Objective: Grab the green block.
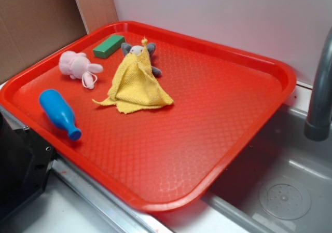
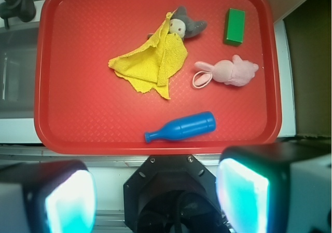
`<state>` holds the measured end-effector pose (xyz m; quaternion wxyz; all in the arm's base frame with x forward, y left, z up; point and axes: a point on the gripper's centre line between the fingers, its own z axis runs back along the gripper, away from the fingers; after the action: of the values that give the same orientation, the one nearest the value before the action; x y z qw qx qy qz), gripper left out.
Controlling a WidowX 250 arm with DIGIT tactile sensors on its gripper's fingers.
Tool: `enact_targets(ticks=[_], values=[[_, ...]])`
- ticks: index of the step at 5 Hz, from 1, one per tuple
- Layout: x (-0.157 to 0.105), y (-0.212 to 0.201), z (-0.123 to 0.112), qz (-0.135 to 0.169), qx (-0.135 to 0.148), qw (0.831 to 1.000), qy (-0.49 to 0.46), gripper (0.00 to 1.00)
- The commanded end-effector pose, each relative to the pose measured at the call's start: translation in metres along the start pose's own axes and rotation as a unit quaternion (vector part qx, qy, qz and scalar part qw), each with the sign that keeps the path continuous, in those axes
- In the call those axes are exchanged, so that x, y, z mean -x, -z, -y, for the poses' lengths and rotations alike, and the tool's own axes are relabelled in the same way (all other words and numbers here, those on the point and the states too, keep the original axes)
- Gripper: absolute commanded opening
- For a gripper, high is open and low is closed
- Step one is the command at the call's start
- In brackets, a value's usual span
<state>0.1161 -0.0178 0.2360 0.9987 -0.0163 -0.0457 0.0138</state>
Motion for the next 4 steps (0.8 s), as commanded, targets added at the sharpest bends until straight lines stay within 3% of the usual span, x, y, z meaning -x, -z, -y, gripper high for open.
enact_targets(ticks=[1,3,4], values=[[0.0,0.0,0.0,0.0,0.0,1.0,0.0,1.0],[-0.015,0.01,-0.017,0.025,-0.006,0.999,-0.023,1.0],[-0.029,0.025,-0.039,0.039,-0.016,0.998,-0.047,1.0]])
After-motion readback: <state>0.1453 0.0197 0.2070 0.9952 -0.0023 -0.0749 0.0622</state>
